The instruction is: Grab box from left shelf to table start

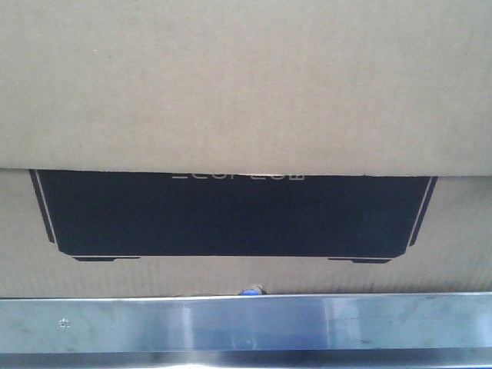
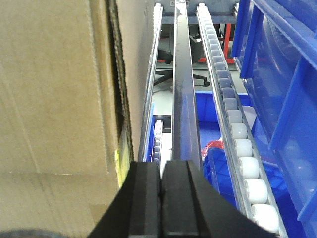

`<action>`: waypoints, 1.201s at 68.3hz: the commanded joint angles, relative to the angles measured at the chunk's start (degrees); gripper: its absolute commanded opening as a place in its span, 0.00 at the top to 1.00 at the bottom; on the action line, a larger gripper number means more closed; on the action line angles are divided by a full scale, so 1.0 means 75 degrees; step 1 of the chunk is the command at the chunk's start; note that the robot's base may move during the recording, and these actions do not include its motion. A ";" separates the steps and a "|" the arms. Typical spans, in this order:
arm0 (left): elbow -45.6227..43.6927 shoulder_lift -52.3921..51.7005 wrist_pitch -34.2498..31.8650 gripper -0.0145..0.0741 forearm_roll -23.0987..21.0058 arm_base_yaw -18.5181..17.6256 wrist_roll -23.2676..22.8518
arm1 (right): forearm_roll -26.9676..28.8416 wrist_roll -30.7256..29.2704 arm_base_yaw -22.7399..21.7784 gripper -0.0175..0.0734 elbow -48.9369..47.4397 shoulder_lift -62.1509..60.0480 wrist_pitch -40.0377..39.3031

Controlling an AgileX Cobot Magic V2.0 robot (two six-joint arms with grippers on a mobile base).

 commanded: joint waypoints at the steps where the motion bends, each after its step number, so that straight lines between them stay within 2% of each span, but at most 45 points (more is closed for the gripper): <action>1: -0.0035 -0.0123 -0.0699 0.95 -0.0056 0.0003 0.0018 | 0.0007 -0.0017 0.0001 0.74 0.0017 -0.0060 -0.0687; 42: -0.0035 -0.0123 -0.0787 0.95 -0.0056 0.0003 0.0001 | 0.0007 -0.0017 0.0001 0.74 0.0017 -0.0060 -0.0687; 47: -0.0035 -0.0123 -0.0862 0.95 -0.0301 0.0003 0.0003 | 0.0007 -0.0017 0.0001 0.74 0.0017 -0.0060 -0.0687; 52: -0.0035 -0.0123 -0.1311 0.95 -0.0886 0.0003 0.0003 | 0.0007 -0.0017 0.0001 0.74 0.0019 -0.0060 -0.0694; 62: -0.0260 -0.0123 -0.2402 0.95 -0.0925 0.0003 0.0003 | 0.0007 -0.0017 0.0001 0.74 0.0019 -0.0060 -0.0737; 66: -0.0563 -0.0108 -0.2246 0.95 -0.0813 0.0003 0.0003 | 0.0007 -0.0017 0.0001 0.74 0.0019 -0.0060 -0.0753; 76: -0.1783 0.0071 -0.1037 0.95 0.0017 0.0003 0.0003 | 0.0007 -0.0017 0.0001 0.74 0.0019 -0.0060 -0.0753; 82: -0.2625 0.0295 -0.0260 0.94 0.0232 0.0003 0.0003 | 0.0007 -0.0017 0.0001 0.74 0.0019 -0.0060 -0.0753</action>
